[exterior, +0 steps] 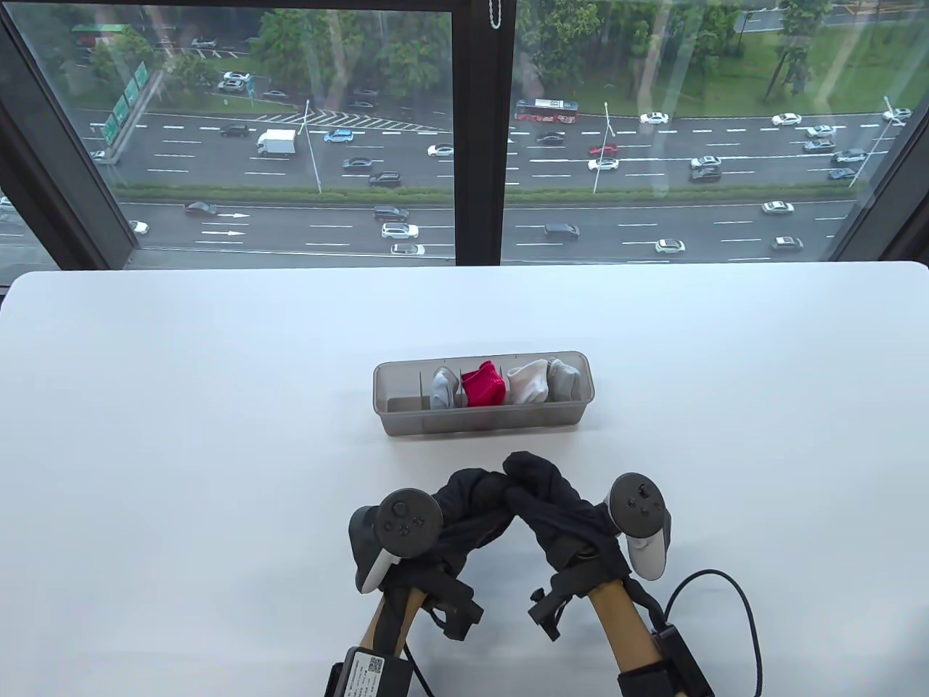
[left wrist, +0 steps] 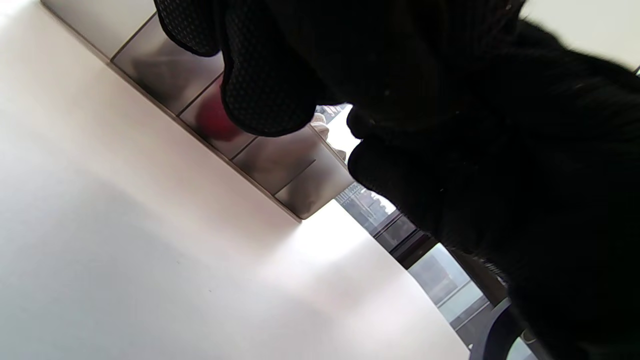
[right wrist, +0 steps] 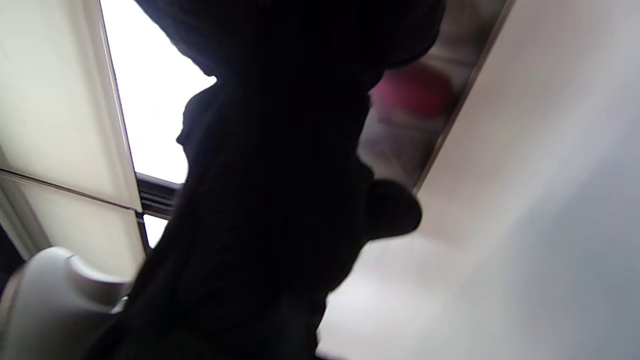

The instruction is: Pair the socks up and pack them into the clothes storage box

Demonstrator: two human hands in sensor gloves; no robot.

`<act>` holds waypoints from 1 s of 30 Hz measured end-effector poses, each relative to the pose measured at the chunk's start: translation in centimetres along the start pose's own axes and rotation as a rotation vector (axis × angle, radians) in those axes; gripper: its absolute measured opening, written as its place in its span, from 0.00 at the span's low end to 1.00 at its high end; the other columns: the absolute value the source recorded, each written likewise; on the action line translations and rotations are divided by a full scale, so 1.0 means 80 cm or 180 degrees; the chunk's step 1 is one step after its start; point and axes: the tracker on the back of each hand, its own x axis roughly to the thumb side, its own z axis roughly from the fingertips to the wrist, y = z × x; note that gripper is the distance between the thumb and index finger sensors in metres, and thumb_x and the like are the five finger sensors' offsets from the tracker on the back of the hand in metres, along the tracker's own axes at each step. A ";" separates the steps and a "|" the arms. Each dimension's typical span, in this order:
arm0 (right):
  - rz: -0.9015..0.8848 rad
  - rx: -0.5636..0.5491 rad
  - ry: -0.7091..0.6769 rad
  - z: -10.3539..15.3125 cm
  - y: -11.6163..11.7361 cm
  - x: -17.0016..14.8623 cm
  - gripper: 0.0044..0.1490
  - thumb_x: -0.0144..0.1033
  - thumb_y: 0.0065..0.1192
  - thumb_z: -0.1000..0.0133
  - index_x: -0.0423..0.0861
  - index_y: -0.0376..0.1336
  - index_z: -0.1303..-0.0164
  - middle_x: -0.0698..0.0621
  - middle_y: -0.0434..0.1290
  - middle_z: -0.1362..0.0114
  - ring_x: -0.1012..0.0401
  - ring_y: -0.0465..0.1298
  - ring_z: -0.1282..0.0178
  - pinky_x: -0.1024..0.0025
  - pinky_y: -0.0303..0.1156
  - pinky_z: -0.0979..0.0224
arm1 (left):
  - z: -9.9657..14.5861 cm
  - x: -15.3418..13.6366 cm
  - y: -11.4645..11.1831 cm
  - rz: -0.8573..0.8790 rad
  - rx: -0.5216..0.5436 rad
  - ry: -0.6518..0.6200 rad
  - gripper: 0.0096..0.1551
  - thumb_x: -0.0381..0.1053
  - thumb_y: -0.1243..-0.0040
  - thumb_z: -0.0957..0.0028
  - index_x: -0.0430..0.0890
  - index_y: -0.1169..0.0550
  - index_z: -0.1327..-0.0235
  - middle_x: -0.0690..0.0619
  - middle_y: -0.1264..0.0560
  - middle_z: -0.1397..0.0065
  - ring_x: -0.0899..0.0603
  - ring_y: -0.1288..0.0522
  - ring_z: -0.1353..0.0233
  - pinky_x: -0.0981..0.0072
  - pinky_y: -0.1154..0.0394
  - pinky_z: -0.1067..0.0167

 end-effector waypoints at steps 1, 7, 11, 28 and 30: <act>0.0275 -0.0184 -0.0053 0.000 -0.004 -0.002 0.31 0.39 0.59 0.36 0.50 0.55 0.23 0.49 0.74 0.33 0.53 0.74 0.31 0.52 0.69 0.22 | 0.000 0.000 -0.001 -0.0017 -0.0030 -0.0032 0.38 0.61 0.47 0.44 0.46 0.40 0.25 0.53 0.16 0.43 0.44 0.13 0.42 0.43 0.32 0.24; -0.0029 0.0567 0.0255 0.001 -0.001 -0.007 0.52 0.51 0.62 0.41 0.46 0.42 0.14 0.38 0.61 0.18 0.42 0.64 0.20 0.43 0.62 0.18 | 0.003 -0.004 0.004 -0.0107 0.0186 0.0150 0.32 0.64 0.51 0.43 0.56 0.31 0.25 0.47 0.36 0.21 0.37 0.35 0.21 0.36 0.43 0.20; 0.0115 0.1180 0.0496 -0.001 0.019 -0.019 0.49 0.52 0.62 0.41 0.47 0.45 0.15 0.41 0.63 0.19 0.45 0.67 0.22 0.47 0.64 0.19 | -0.001 -0.007 0.008 0.0303 0.0066 0.0024 0.32 0.60 0.48 0.43 0.56 0.31 0.23 0.48 0.25 0.32 0.42 0.21 0.36 0.42 0.30 0.27; 0.0133 0.0803 0.0335 -0.005 -0.001 -0.023 0.47 0.47 0.68 0.44 0.52 0.49 0.16 0.43 0.67 0.22 0.49 0.71 0.26 0.49 0.65 0.19 | -0.001 0.004 0.004 -0.0130 -0.0351 -0.0058 0.32 0.53 0.45 0.43 0.56 0.32 0.22 0.44 0.36 0.17 0.35 0.31 0.19 0.38 0.35 0.22; 0.0078 0.0679 0.0273 -0.006 -0.003 -0.026 0.38 0.50 0.66 0.44 0.58 0.58 0.23 0.47 0.71 0.28 0.51 0.73 0.30 0.50 0.68 0.21 | -0.003 0.003 0.006 -0.0183 -0.0444 -0.0045 0.32 0.52 0.44 0.43 0.54 0.31 0.23 0.47 0.31 0.21 0.37 0.27 0.23 0.39 0.34 0.23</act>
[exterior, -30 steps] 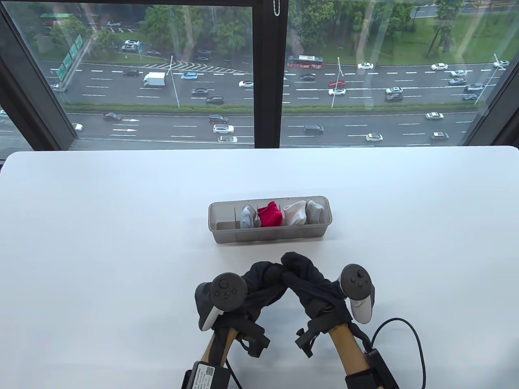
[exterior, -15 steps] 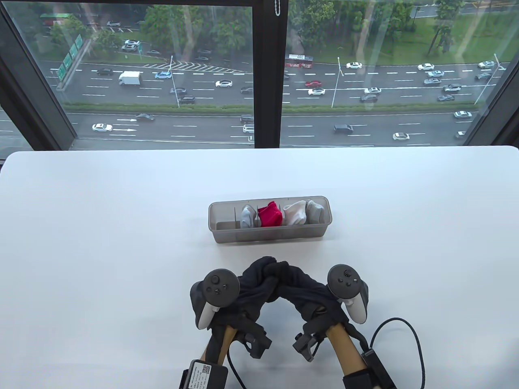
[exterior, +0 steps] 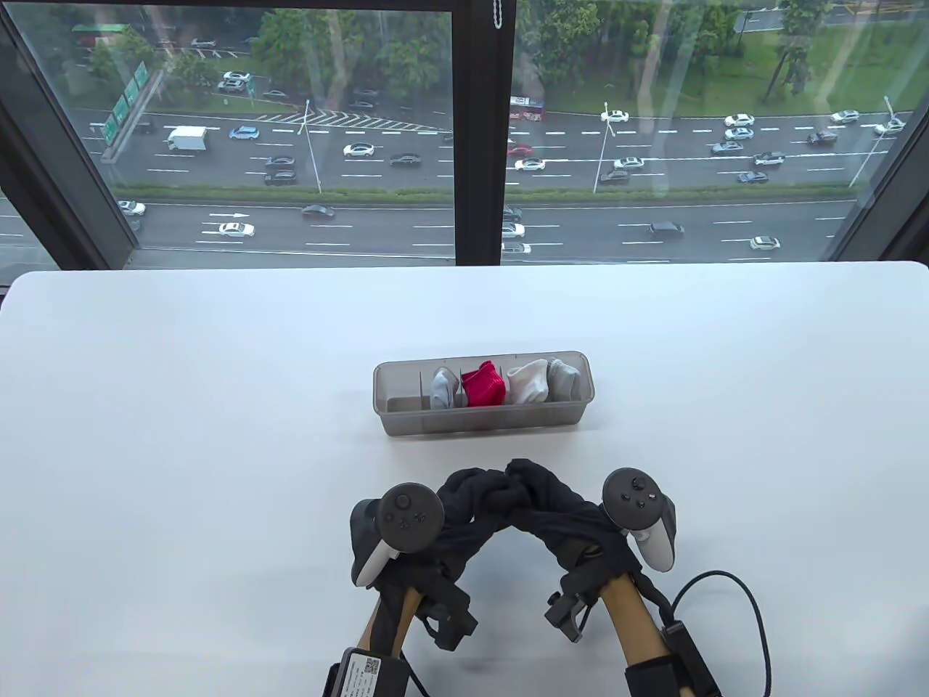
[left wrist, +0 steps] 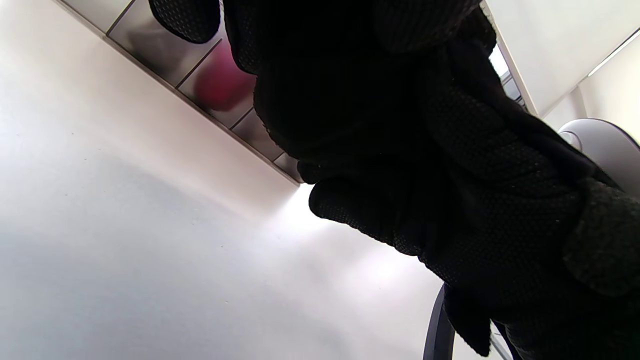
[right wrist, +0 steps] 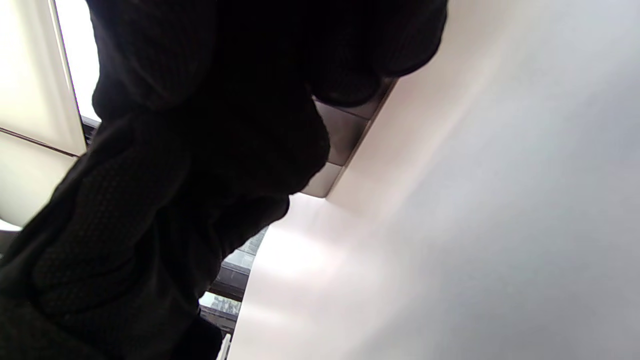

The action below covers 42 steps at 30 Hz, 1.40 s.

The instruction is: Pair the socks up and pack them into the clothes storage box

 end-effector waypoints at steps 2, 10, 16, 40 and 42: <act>-0.0073 0.0002 -0.0016 0.000 -0.003 -0.002 0.28 0.45 0.67 0.43 0.57 0.64 0.31 0.47 0.74 0.31 0.51 0.75 0.33 0.50 0.69 0.23 | -0.003 -0.002 0.000 -0.0055 -0.0344 0.0051 0.32 0.53 0.43 0.46 0.52 0.31 0.25 0.47 0.28 0.24 0.39 0.23 0.27 0.40 0.34 0.22; 0.0423 -0.0005 -0.0071 0.000 -0.004 0.009 0.29 0.42 0.69 0.44 0.58 0.62 0.32 0.48 0.74 0.32 0.52 0.76 0.33 0.51 0.70 0.23 | -0.004 -0.009 -0.006 0.0152 -0.0296 0.0038 0.39 0.61 0.44 0.44 0.54 0.39 0.20 0.44 0.29 0.21 0.37 0.24 0.25 0.40 0.34 0.23; 0.1042 -0.0246 -0.0261 0.003 -0.009 0.017 0.29 0.45 0.68 0.46 0.55 0.67 0.33 0.47 0.77 0.36 0.53 0.78 0.37 0.53 0.72 0.25 | -0.003 0.001 0.000 -0.0060 -0.0225 -0.0061 0.28 0.53 0.46 0.42 0.50 0.28 0.28 0.46 0.20 0.29 0.41 0.16 0.34 0.46 0.26 0.27; 0.3115 -0.0617 0.1011 0.017 -0.050 0.010 0.47 0.60 0.45 0.38 0.54 0.37 0.12 0.47 0.29 0.07 0.50 0.23 0.13 0.47 0.25 0.13 | -0.071 -0.020 0.116 -0.1682 0.2331 0.1421 0.29 0.60 0.41 0.45 0.50 0.26 0.32 0.50 0.16 0.34 0.44 0.15 0.34 0.49 0.28 0.25; 0.2994 -0.0607 0.1035 0.017 -0.051 0.009 0.47 0.60 0.45 0.38 0.54 0.37 0.12 0.47 0.29 0.07 0.50 0.23 0.13 0.47 0.25 0.13 | -0.087 -0.027 0.113 -0.1685 0.2379 0.1542 0.30 0.60 0.42 0.45 0.51 0.27 0.31 0.50 0.16 0.33 0.44 0.16 0.33 0.49 0.29 0.24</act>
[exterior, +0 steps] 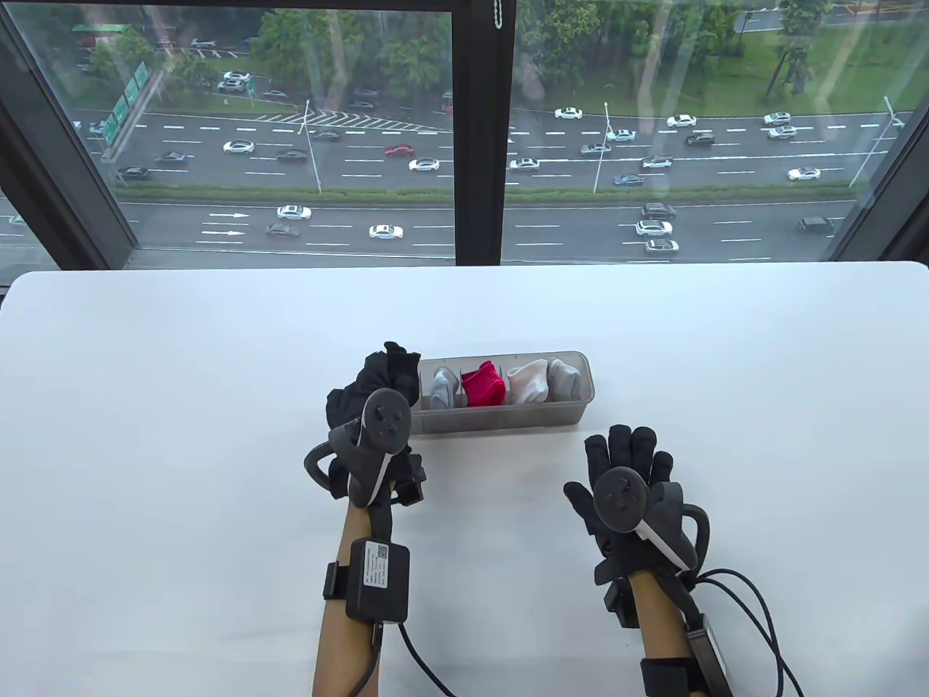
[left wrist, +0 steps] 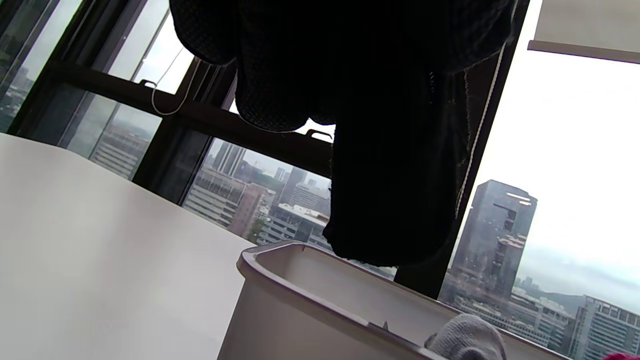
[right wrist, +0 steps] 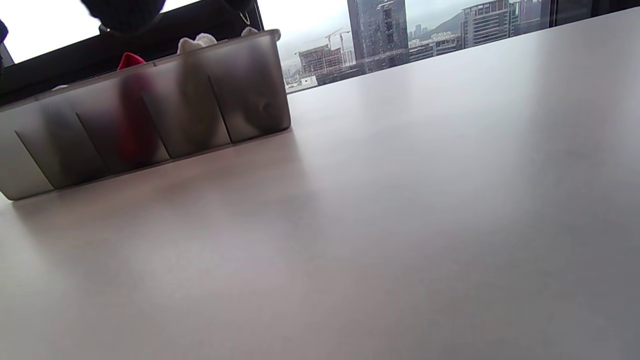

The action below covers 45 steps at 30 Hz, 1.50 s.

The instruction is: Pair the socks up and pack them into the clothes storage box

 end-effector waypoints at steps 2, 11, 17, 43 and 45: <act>-0.0042 0.0034 0.0012 -0.001 0.000 -0.001 0.47 0.59 0.45 0.38 0.54 0.37 0.12 0.48 0.29 0.07 0.50 0.22 0.13 0.47 0.24 0.13 | -0.007 0.004 -0.016 -0.0133 -0.0030 0.0072 0.30 0.60 0.42 0.45 0.52 0.29 0.29 0.51 0.17 0.32 0.44 0.17 0.32 0.49 0.29 0.24; 0.0075 -0.0009 -0.0020 -0.001 0.005 0.001 0.47 0.60 0.45 0.38 0.56 0.35 0.13 0.49 0.28 0.07 0.50 0.22 0.13 0.47 0.24 0.13 | -0.009 -0.006 -0.076 -0.0825 -0.0466 0.0293 0.28 0.59 0.41 0.46 0.54 0.21 0.33 0.49 0.19 0.27 0.38 0.22 0.26 0.45 0.30 0.24; 0.0268 0.0019 -0.0073 -0.001 0.009 0.009 0.47 0.60 0.45 0.38 0.57 0.35 0.13 0.49 0.27 0.07 0.50 0.22 0.13 0.47 0.24 0.13 | 0.001 -0.022 -0.062 -0.0839 -0.0824 0.0005 0.41 0.68 0.58 0.44 0.61 0.44 0.15 0.47 0.48 0.08 0.31 0.52 0.12 0.37 0.51 0.17; 0.0818 0.0745 -0.0074 -0.008 0.042 0.024 0.52 0.69 0.42 0.41 0.60 0.29 0.14 0.49 0.20 0.09 0.39 0.17 0.18 0.32 0.22 0.20 | 0.121 -0.099 -0.031 -0.1011 -0.2674 -0.1238 0.53 0.81 0.70 0.51 0.66 0.73 0.22 0.48 0.84 0.19 0.31 0.85 0.22 0.25 0.75 0.30; 0.0832 0.0763 -0.0083 -0.006 0.043 0.025 0.52 0.68 0.42 0.41 0.60 0.29 0.14 0.49 0.20 0.09 0.39 0.17 0.18 0.32 0.22 0.20 | 0.121 -0.100 -0.033 -0.1036 -0.2681 -0.1220 0.53 0.80 0.70 0.51 0.66 0.73 0.22 0.48 0.84 0.19 0.31 0.85 0.22 0.25 0.75 0.30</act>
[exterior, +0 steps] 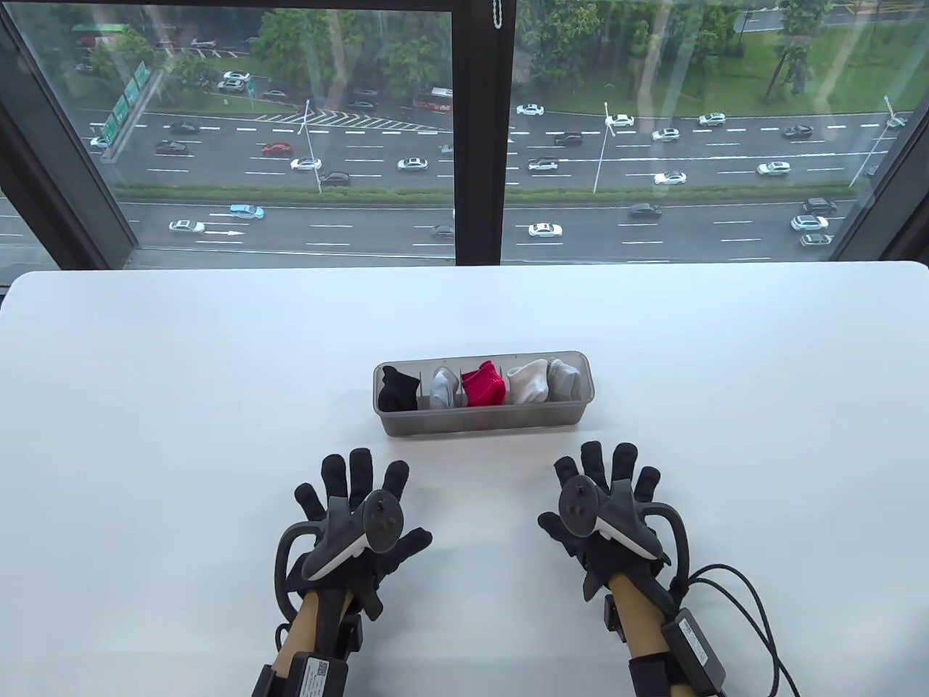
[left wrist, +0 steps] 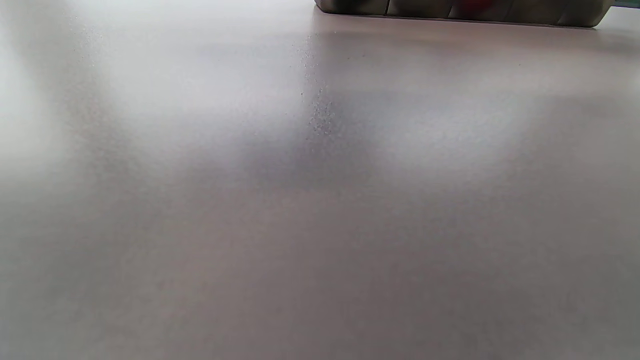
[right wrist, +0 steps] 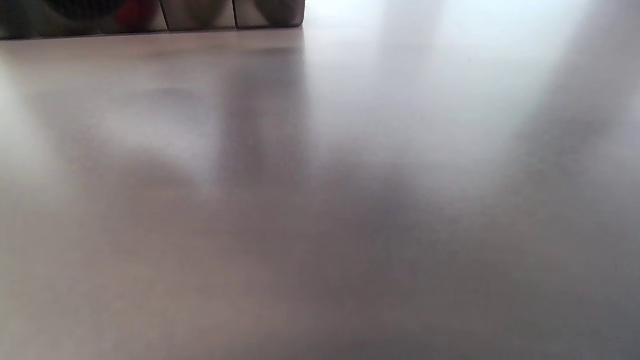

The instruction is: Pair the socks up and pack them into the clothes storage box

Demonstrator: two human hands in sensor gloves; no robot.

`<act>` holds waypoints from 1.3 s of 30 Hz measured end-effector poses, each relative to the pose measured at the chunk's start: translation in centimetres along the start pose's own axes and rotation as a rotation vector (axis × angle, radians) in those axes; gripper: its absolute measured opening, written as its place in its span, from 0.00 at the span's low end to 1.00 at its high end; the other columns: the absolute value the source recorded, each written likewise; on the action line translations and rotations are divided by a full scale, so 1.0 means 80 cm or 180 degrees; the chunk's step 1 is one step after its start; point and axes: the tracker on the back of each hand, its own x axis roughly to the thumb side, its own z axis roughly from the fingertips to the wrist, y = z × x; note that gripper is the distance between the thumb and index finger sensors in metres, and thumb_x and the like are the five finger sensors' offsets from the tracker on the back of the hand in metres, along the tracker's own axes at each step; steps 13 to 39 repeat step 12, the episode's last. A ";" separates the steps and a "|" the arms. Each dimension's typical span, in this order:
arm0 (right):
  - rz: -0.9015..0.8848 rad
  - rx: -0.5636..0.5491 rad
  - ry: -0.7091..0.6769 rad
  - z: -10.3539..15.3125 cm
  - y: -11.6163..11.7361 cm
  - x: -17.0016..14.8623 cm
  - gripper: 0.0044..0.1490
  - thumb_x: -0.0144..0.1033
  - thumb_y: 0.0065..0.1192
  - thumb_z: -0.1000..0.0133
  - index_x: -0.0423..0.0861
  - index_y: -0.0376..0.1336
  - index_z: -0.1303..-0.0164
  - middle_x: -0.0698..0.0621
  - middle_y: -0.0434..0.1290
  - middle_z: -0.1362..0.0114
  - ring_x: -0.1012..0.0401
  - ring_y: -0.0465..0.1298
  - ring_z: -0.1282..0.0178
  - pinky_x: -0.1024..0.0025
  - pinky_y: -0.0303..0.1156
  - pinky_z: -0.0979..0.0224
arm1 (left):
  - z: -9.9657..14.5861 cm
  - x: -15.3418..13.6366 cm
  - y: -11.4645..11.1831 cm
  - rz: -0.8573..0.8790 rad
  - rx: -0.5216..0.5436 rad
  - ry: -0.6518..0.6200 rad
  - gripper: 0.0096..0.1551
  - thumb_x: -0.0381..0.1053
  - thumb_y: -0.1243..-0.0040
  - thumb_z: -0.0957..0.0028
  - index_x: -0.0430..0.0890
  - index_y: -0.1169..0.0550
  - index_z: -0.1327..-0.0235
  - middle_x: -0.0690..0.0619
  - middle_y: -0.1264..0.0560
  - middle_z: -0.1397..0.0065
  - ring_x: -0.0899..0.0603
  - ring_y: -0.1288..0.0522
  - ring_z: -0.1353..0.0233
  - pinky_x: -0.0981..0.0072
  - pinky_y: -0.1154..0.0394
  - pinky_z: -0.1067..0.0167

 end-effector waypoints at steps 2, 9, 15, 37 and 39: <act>0.0018 -0.0006 0.0000 0.001 0.000 0.001 0.52 0.68 0.42 0.41 0.61 0.29 0.14 0.49 0.20 0.09 0.39 0.17 0.18 0.31 0.22 0.20 | -0.002 -0.001 -0.002 0.0005 -0.0013 0.0016 0.52 0.80 0.70 0.51 0.67 0.73 0.22 0.50 0.84 0.18 0.31 0.84 0.22 0.25 0.75 0.30; 0.0068 -0.0015 0.0002 0.000 -0.001 0.003 0.52 0.68 0.43 0.40 0.60 0.29 0.14 0.48 0.19 0.09 0.39 0.17 0.18 0.32 0.22 0.19 | -0.007 -0.007 -0.008 -0.0106 -0.0042 0.0120 0.51 0.80 0.69 0.51 0.68 0.72 0.23 0.50 0.83 0.18 0.32 0.84 0.21 0.26 0.75 0.29; 0.0096 -0.0004 0.0007 0.002 -0.001 0.004 0.52 0.68 0.43 0.40 0.60 0.29 0.14 0.48 0.19 0.09 0.39 0.17 0.18 0.32 0.22 0.20 | -0.006 -0.008 -0.009 -0.0101 -0.0049 0.0125 0.51 0.79 0.69 0.51 0.68 0.72 0.23 0.50 0.83 0.18 0.32 0.84 0.21 0.26 0.75 0.29; 0.0096 -0.0004 0.0007 0.002 -0.001 0.004 0.52 0.68 0.43 0.40 0.60 0.29 0.14 0.48 0.19 0.09 0.39 0.17 0.18 0.32 0.22 0.20 | -0.006 -0.008 -0.009 -0.0101 -0.0049 0.0125 0.51 0.79 0.69 0.51 0.68 0.72 0.23 0.50 0.83 0.18 0.32 0.84 0.21 0.26 0.75 0.29; 0.0096 -0.0004 0.0007 0.002 -0.001 0.004 0.52 0.68 0.43 0.40 0.60 0.29 0.14 0.48 0.19 0.09 0.39 0.17 0.18 0.32 0.22 0.20 | -0.006 -0.008 -0.009 -0.0101 -0.0049 0.0125 0.51 0.79 0.69 0.51 0.68 0.72 0.23 0.50 0.83 0.18 0.32 0.84 0.21 0.26 0.75 0.29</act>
